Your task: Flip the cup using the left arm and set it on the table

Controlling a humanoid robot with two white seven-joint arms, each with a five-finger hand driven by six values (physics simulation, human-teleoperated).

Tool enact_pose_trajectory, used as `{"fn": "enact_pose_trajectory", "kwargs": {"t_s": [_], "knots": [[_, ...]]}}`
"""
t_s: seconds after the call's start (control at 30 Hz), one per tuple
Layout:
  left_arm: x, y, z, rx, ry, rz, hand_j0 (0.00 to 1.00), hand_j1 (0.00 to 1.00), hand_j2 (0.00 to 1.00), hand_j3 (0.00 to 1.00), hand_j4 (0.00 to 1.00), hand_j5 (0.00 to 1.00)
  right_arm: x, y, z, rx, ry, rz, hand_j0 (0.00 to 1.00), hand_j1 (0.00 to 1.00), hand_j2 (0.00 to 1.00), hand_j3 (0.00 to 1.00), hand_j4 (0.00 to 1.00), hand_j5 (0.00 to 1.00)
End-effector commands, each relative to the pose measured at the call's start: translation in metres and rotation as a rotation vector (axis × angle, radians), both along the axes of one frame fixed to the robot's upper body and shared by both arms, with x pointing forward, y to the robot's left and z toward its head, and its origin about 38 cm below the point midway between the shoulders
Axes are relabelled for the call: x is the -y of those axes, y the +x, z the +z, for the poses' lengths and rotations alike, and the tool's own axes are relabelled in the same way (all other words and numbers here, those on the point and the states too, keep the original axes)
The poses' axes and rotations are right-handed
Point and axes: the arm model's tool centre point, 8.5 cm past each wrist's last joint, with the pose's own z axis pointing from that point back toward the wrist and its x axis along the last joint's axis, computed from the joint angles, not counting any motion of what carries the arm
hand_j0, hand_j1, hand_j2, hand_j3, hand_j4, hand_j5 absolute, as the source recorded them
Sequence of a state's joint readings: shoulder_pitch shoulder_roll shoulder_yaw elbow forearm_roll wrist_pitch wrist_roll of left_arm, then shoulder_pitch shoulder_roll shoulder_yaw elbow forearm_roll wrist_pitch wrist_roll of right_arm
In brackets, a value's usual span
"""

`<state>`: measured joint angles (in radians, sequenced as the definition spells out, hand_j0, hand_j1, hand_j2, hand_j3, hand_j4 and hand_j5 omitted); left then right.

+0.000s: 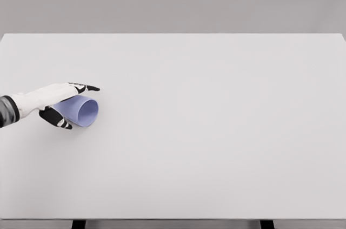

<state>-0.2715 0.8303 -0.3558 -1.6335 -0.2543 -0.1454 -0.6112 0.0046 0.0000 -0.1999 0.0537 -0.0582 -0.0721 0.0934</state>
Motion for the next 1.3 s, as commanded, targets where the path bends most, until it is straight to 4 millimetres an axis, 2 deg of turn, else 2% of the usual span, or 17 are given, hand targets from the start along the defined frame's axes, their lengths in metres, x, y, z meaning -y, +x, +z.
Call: {"fn": "enact_pose_trajectory", "kwargs": {"t_s": [0.0, 0.07, 0.13, 0.33, 0.67, 0.83, 1.07, 1.27], "knots": [[-0.001, 0.0, -0.001, -0.005, -0.001, 0.002, 1.0, 1.0, 1.0, 1.0, 1.0, 1.0, 0.0, 0.0, 0.0, 0.0, 0.0, 0.0, 1.0, 1.0, 1.0, 1.0, 1.0, 1.0], [0.0, -0.001, -0.003, -0.01, 0.0, 0.001, 0.99, 0.99, 0.99, 0.99, 0.99, 0.99, 0.0, 0.001, 0.0, 0.001, 0.0, 0.001, 1.0, 1.0, 1.0, 1.0, 1.0, 1.0], [0.001, -0.001, -0.004, -0.012, 0.001, -0.001, 0.92, 0.92, 0.92, 0.92, 0.92, 0.92, 0.0, 0.0, 0.0, 0.0, 0.0, -0.001, 1.0, 1.0, 1.0, 1.0, 1.0, 1.0], [0.001, -0.001, -0.009, -0.036, 0.007, 0.021, 0.92, 0.92, 0.92, 0.92, 0.92, 0.92, 0.0, 0.0, 0.0, 0.0, 0.0, 0.0, 1.0, 1.0, 1.0, 1.0, 1.0, 1.0], [0.001, -0.001, -0.009, -0.036, 0.004, 0.021, 0.66, 0.66, 0.66, 0.66, 0.66, 0.66, 0.0, 0.0, 0.0, 0.0, 0.0, 0.0, 1.0, 1.0, 1.0, 1.0, 1.0, 1.0], [0.001, 0.0, -0.006, -0.031, -0.002, 0.023, 0.62, 0.62, 0.62, 0.62, 0.62, 0.62, 0.0, 0.0, 0.0, 0.0, 0.0, -0.001, 1.0, 1.0, 1.0, 1.0, 1.0, 1.0], [0.004, 0.006, 0.004, -0.003, -0.033, 0.027, 0.62, 0.62, 0.62, 0.62, 0.62, 0.62, 0.0, 0.0, 0.0, 0.0, 0.0, 0.0, 1.0, 1.0, 1.0, 1.0, 1.0, 1.0], [0.006, 0.016, 0.024, 0.048, -0.121, 0.05, 0.62, 0.62, 0.62, 0.62, 0.62, 0.62, 0.0, 0.0, 0.0, 0.0, 0.0, 0.0, 1.0, 1.0, 1.0, 1.0, 1.0, 1.0]]}}
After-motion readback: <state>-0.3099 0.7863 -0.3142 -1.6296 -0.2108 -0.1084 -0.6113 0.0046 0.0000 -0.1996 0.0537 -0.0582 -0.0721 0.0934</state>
